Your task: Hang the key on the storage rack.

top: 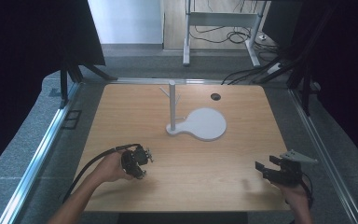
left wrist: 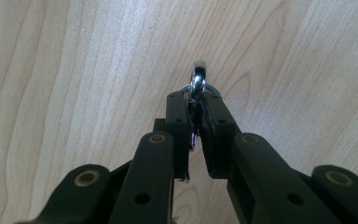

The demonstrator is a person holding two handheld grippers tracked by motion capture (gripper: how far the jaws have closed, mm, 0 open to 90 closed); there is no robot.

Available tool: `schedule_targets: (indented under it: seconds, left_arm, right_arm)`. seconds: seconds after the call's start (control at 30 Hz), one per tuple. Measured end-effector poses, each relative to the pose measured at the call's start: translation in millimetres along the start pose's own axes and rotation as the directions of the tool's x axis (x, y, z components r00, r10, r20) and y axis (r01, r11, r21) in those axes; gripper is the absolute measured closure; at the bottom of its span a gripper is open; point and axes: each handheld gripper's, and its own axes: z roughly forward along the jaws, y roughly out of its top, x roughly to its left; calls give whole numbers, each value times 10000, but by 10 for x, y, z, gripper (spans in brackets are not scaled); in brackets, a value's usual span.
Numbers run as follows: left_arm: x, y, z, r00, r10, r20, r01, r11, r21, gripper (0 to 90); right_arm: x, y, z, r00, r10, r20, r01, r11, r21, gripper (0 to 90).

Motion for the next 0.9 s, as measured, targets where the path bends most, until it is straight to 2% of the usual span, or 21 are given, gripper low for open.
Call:
schedule_targets:
  seconds: [0.57, 0.73, 0.77, 0.9]
  left_arm:
    - [0, -18, -2, 10000, 15, 16, -15, 10000, -56, 858]
    - [33, -50, -125, 10000, -47, -16, 46, 9993, -367, 858]
    - [38, -65, -203, 10000, -37, -60, 34, 9987, -508, 858]
    - [52, -96, -351, 10000, -55, -76, 49, 9964, -842, 858]
  right_arm:
    - [-12, -4, 0, 10000, 10, 46, -10, 10000, 4, 288]
    - [-11, -5, 1, 10000, 11, 31, -11, 10000, 19, 288]
    - [-9, -5, -1, 10000, 11, 39, -11, 10000, 12, 288]
    - [-5, -5, 4, 10000, 28, 38, -28, 10000, 25, 288]
